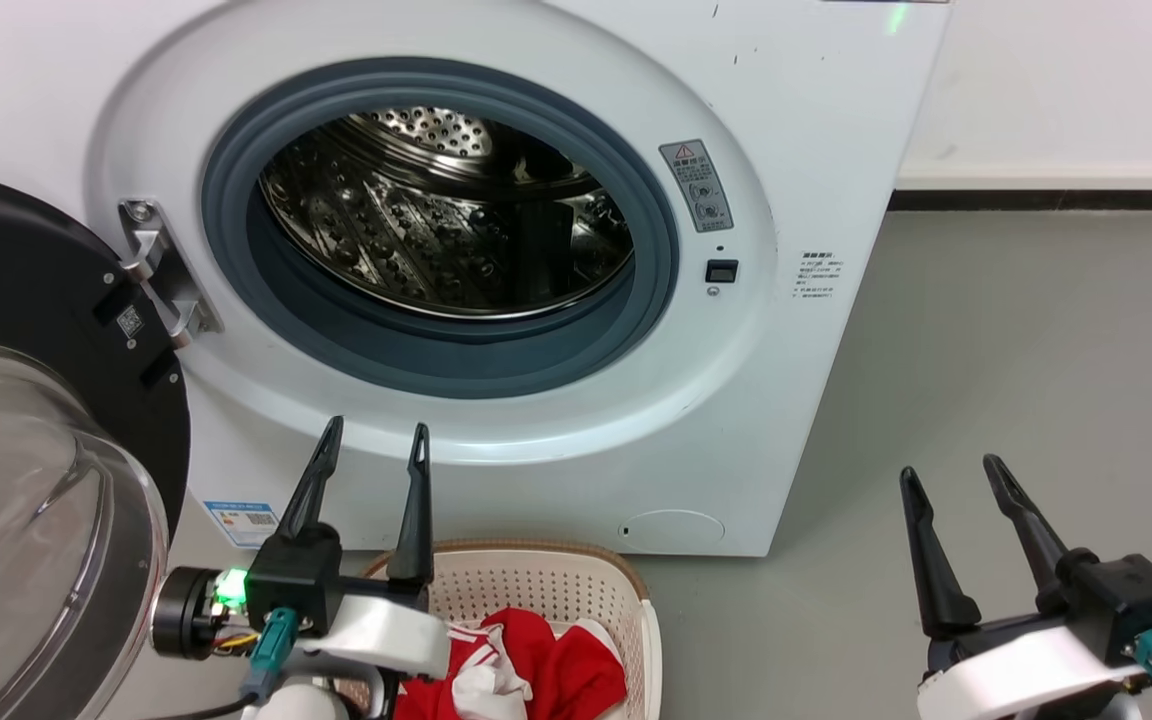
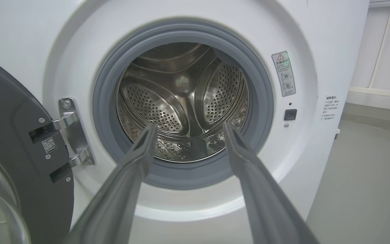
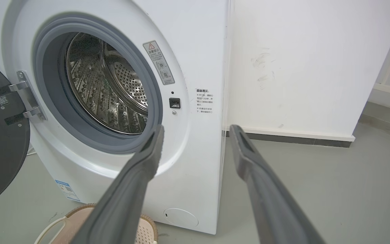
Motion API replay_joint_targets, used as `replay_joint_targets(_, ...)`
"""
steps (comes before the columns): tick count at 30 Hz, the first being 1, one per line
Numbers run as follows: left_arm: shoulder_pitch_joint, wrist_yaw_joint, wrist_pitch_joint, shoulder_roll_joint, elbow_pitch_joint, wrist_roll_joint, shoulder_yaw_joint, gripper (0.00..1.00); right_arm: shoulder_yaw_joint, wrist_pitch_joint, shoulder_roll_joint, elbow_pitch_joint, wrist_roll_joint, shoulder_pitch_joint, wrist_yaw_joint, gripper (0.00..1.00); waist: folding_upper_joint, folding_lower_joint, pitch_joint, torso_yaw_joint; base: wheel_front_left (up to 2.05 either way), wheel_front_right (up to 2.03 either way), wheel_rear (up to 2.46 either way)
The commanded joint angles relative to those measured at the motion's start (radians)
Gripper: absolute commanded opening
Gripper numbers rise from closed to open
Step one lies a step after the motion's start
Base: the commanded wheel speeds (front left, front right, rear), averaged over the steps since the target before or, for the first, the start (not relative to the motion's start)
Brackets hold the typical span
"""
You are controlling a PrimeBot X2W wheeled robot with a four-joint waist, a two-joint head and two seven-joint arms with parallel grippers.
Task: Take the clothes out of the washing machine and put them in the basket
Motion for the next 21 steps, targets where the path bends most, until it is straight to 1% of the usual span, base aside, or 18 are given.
replay_joint_targets(1,0.022,0.006,0.001,0.009,-0.015,0.006,0.000,1.00,-0.002,0.003,0.003,-0.005,-0.003,0.020,0.000,1.00,0.0000,0.0003,-0.014,0.004,0.00,0.00,0.00)
replay_joint_targets(7,0.053,0.016,0.013,0.015,-0.045,-0.019,0.018,1.00,-0.003,0.006,0.003,-0.006,-0.005,0.034,0.000,1.00,0.0000,0.0003,-0.024,0.009,0.00,0.00,0.00)
replay_joint_targets(12,0.069,0.016,0.018,0.017,-0.056,-0.045,0.028,1.00,0.003,0.008,0.003,-0.003,-0.002,0.037,0.000,1.00,0.0000,0.0003,-0.028,0.012,0.00,0.00,0.00)
replay_joint_targets(21,0.076,0.023,0.028,0.024,-0.059,-0.050,0.025,1.00,0.007,0.008,0.003,0.000,0.003,0.033,0.000,1.00,0.0000,0.0003,-0.026,0.014,0.00,0.00,0.00)
